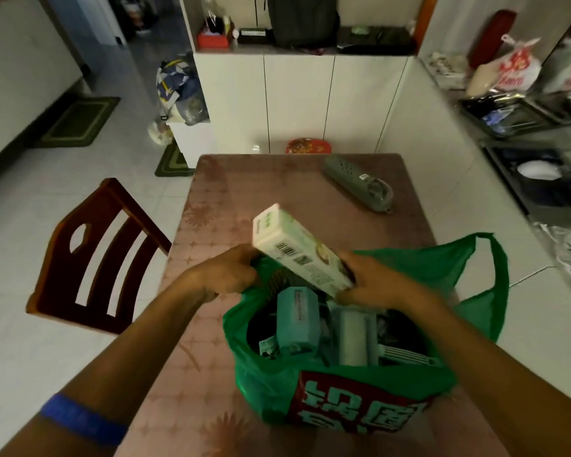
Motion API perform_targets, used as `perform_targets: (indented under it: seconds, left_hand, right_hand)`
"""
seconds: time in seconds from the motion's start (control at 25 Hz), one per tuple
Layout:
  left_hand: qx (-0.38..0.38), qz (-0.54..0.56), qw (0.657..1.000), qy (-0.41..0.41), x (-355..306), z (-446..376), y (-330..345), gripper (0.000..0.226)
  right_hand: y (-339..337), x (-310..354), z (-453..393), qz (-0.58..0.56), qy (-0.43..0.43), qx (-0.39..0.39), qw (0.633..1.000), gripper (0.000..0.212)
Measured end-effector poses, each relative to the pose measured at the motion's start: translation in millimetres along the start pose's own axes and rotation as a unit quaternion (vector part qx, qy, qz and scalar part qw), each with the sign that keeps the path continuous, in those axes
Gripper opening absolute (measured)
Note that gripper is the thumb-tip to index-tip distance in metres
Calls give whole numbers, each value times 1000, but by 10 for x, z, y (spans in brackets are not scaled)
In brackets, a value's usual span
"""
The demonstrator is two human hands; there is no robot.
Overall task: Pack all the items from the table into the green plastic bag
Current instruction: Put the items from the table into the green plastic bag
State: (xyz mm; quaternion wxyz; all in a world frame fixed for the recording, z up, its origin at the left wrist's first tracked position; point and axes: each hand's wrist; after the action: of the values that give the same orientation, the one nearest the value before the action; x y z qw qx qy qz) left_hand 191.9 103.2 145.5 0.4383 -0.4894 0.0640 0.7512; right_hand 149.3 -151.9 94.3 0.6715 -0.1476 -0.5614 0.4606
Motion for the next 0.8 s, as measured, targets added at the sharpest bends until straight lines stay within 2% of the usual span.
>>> perform_targets:
  seconds: [0.16, 0.24, 0.28, 0.36, 0.44, 0.52, 0.64, 0.72, 0.8]
  left_hand:
    - [2, 22, 1000, 0, 83, 35, -170, 63]
    - [-9, 45, 999, -7, 109, 53, -228, 69]
    - [-12, 46, 999, -13, 112, 44, -225, 72]
    - [-7, 40, 999, -18, 85, -12, -165, 73]
    - [-4, 42, 999, -25, 60, -86, -89, 74]
    - [-3, 42, 999, -31, 43, -139, -63, 73]
    - [7, -14, 999, -30, 16, -145, -90, 68]
    - [18, -44, 999, -20, -39, -175, -140, 63]
    - [0, -79, 997, -13, -143, -231, -225, 56]
  right_hand:
    - [-57, -49, -58, 197, 74, 39, 977, 63]
    - [-95, -143, -46, 296, 121, 80, 944, 64]
    - [-88, -198, -19, 305, 141, 93, 937, 69]
    - [3, -306, 5, 233, 150, 117, 954, 75]
    - [144, -293, 4, 132, 115, 147, 974, 78]
    - [295, -204, 11, 65, 101, 171, 978, 79]
    - [264, -73, -32, 81, 89, 178, 977, 80]
    - [-17, -28, -136, 63, 75, 127, 987, 69]
    - [-387, 23, -330, -95, 62, -40, 993, 48]
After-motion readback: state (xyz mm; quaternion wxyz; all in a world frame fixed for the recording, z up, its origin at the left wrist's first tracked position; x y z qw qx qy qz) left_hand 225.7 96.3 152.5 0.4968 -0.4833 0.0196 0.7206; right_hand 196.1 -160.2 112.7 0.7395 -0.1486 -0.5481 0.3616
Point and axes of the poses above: each hand's wrist, its own z-axis away from the middle knuckle, its own y-axis out of the palm, x = y × z, and after that the axes turned 1 degree about z, right-handed
